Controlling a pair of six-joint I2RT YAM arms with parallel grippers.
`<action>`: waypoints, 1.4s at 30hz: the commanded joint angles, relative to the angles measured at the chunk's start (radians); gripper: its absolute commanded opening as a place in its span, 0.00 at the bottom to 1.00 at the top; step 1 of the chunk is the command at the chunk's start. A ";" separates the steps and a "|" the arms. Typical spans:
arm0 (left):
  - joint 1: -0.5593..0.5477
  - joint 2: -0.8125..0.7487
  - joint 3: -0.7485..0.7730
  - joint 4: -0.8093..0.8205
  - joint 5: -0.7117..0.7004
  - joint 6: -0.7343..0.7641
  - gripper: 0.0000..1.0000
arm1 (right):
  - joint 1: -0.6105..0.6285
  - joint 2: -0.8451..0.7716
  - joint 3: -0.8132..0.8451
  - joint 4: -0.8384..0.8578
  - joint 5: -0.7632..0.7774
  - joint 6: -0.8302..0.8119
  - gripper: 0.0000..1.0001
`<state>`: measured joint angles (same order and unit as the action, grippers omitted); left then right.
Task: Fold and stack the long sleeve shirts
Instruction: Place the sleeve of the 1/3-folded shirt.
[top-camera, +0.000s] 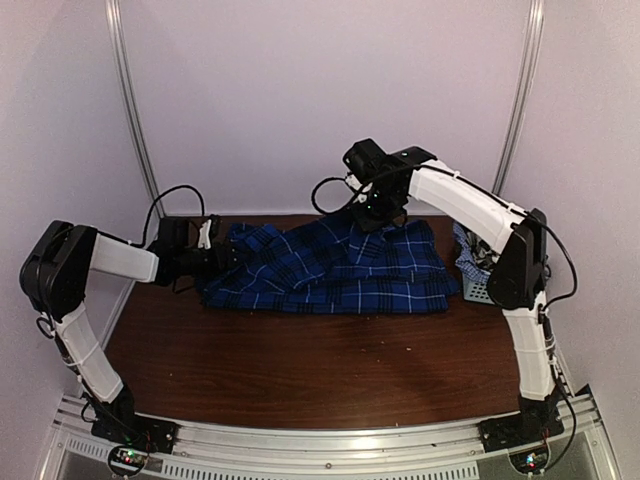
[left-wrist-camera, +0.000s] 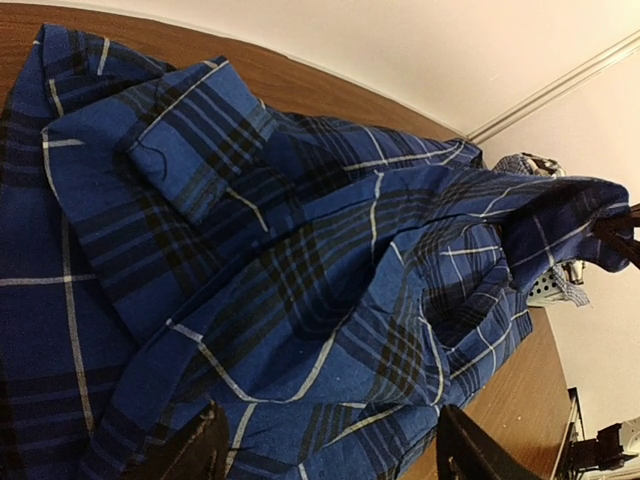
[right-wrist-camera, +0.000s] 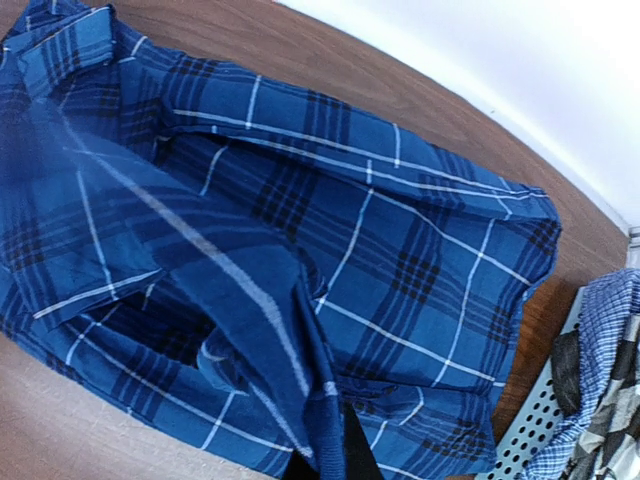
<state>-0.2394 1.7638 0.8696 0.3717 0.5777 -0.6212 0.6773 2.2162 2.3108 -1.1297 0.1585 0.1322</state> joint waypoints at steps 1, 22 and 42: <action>-0.005 0.006 0.009 0.018 -0.021 0.018 0.72 | 0.049 0.042 0.030 -0.002 0.279 -0.041 0.00; -0.003 -0.007 0.050 -0.106 -0.138 0.035 0.73 | 0.307 -0.220 -0.727 0.527 1.068 -0.367 0.00; -0.003 -0.031 0.043 -0.127 -0.126 0.031 0.73 | 0.313 -0.292 -1.140 0.875 1.224 -0.421 0.02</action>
<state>-0.2394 1.7618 0.8940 0.2451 0.4496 -0.6041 0.9840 1.9594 1.2003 -0.3790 1.3445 -0.2623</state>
